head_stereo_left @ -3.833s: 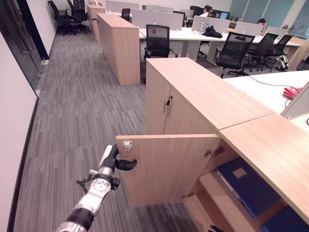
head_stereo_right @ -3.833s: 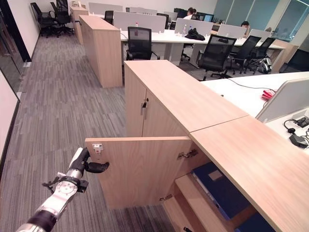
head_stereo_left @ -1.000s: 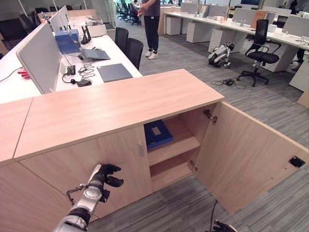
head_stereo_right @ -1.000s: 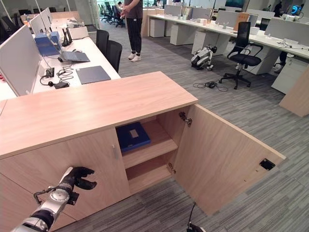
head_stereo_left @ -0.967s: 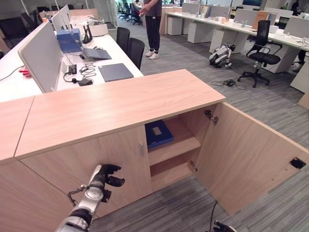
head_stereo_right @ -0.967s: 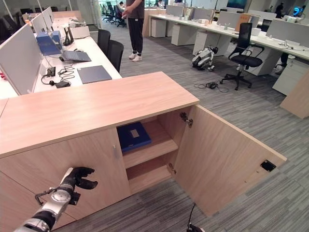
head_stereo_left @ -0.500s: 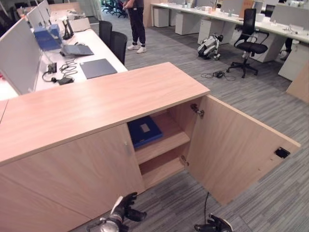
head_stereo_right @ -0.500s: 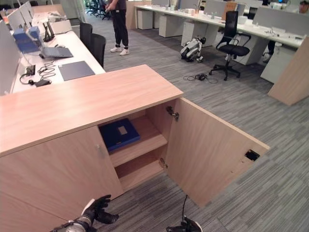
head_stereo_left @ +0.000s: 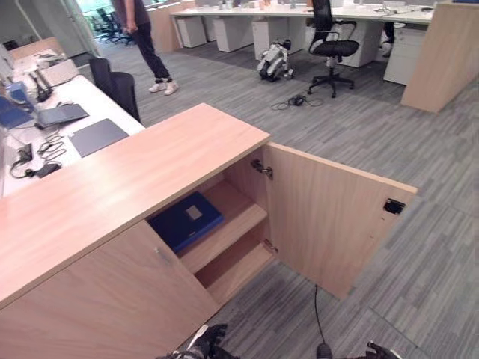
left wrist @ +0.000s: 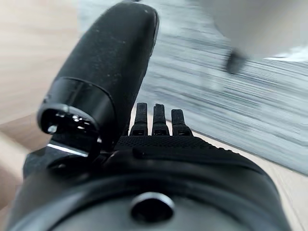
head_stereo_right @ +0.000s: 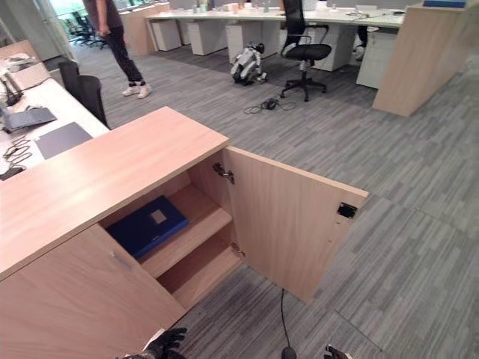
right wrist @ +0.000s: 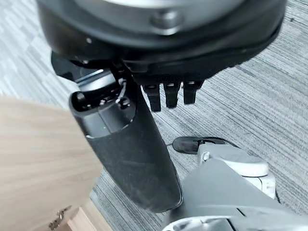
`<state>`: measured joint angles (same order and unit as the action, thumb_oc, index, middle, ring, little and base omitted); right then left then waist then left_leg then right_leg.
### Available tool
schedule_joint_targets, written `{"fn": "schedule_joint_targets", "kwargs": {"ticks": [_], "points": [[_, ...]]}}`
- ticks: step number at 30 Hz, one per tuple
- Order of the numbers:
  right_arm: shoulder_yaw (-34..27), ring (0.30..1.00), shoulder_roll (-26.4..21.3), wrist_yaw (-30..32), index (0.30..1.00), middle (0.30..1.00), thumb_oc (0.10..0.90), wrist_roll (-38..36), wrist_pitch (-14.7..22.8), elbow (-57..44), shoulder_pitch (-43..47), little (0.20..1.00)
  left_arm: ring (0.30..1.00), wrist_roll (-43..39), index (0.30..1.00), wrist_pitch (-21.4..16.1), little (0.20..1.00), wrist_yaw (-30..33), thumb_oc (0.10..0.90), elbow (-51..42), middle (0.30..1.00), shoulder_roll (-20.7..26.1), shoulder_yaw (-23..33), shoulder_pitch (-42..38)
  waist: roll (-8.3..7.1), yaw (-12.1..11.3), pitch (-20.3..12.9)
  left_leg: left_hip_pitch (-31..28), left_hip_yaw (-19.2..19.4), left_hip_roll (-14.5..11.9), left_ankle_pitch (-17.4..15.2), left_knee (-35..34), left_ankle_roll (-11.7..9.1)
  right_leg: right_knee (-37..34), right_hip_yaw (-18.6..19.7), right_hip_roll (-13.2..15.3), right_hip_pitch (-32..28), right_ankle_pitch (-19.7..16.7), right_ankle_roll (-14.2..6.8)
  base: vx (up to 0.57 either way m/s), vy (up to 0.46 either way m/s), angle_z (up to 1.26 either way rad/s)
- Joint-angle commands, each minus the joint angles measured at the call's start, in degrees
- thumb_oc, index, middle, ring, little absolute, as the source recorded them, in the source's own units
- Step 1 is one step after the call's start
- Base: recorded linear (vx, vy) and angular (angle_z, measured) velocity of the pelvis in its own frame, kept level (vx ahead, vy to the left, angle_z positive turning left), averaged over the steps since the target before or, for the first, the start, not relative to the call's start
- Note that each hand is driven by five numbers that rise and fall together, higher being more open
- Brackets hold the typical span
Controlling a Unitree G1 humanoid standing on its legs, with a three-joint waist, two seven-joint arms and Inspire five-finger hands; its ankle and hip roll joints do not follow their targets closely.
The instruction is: Put the empty folder in the office cabinet
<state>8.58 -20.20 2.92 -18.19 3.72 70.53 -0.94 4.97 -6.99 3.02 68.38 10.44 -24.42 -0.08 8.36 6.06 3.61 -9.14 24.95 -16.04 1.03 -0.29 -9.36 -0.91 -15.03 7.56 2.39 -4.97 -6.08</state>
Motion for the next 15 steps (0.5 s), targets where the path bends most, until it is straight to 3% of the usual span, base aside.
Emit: {"fn": "schedule_joint_targets", "kwargs": {"ticks": [1,4,6,8,9,10,11,15], "points": [[0.88,0.900,0.71,0.37,0.900,0.900,0.800,0.02,2.28,2.43,6.61,0.900,0.900,3.22,0.900,-0.69,0.900,0.31,0.800,1.32,0.900,2.55,0.61,-3.81,-4.55,-0.29,2.49,1.58,-2.96,-1.37,6.21,15.69,-3.17,-3.14,0.29,-1.56,-6.10,5.94,-0.32,0.09,-0.202,-0.34],[0.94,0.900,-0.42,0.50,0.900,0.900,0.800,0.19,1.94,2.43,7.61,0.900,0.900,6.06,0.900,-0.07,0.900,-0.19,0.800,3.27,0.900,2.49,-0.46,-2.83,-5.20,-0.71,3.34,4.08,-5.11,-1.13,7.52,19.62,-2.53,-3.59,1.55,-1.80,-7.47,6.97,0.56,0.07,-0.136,-0.51],[0.78,0.900,-1.09,0.38,0.900,0.900,0.800,0.15,1.77,2.54,8.21,0.900,0.900,8.14,0.900,0.01,0.900,-0.60,0.800,3.81,0.900,2.37,-1.73,-2.40,-5.22,-1.03,3.49,5.15,-6.06,-0.03,6.33,19.20,-1.66,-3.69,2.23,-1.76,-7.77,7.25,0.42,0.11,-0.037,-0.44],[0.08,0.900,-2.87,0.73,0.900,0.900,0.800,-1.01,1.87,2.84,10.08,0.900,0.900,12.91,0.900,0.00,0.900,-0.95,0.800,4.55,0.900,2.14,-5.00,-0.98,-5.34,-2.48,3.45,8.19,-9.69,4.22,1.29,14.04,0.72,-3.99,4.58,-1.36,-8.61,8.10,-0.27,0.16,0.025,-0.45],[0.05,0.900,-2.89,0.71,0.900,0.900,0.800,-1.02,1.88,2.85,10.11,0.900,0.900,12.93,0.900,-0.02,0.900,-0.93,0.800,4.58,0.900,2.11,-5.02,-1.02,-5.41,-2.53,3.35,8.30,-9.59,4.39,1.56,13.82,0.87,-4.06,4.62,-1.23,-8.41,7.88,-0.31,0.15,0.048,-0.84],[-0.61,0.900,-3.55,1.19,0.900,0.900,0.800,-1.94,2.05,3.03,10.95,0.900,0.900,13.91,0.900,-0.09,0.900,-0.96,0.800,4.60,0.900,1.98,-6.00,-0.36,-5.14,-3.20,3.37,9.13,-11.76,6.14,0.07,10.46,1.42,-4.05,5.51,-1.35,-8.94,8.34,-0.63,0.17,0.038,-0.79],[-2.34,0.900,-4.03,1.82,0.900,0.900,0.800,-5.92,2.88,3.36,12.61,0.900,0.900,13.86,0.900,-0.29,0.900,-0.97,0.800,4.32,0.900,1.90,-6.88,0.23,-5.03,-4.91,3.72,11.25,-15.97,8.32,1.17,6.70,1.61,-3.98,7.33,-1.75,-9.46,8.36,-0.74,0.18,0.035,-0.46],[-4.61,0.900,-5.59,2.44,0.900,0.900,0.800,-9.48,3.77,4.25,15.55,0.900,0.900,13.22,0.900,-0.43,0.900,-0.99,0.800,3.81,0.900,2.00,-6.83,1.19,-4.68,-5.61,3.12,8.73,-16.46,8.86,0.77,3.89,1.86,-4.09,7.97,-2.77,-10.03,8.65,-0.78,0.09,-0.002,-0.38]]}}
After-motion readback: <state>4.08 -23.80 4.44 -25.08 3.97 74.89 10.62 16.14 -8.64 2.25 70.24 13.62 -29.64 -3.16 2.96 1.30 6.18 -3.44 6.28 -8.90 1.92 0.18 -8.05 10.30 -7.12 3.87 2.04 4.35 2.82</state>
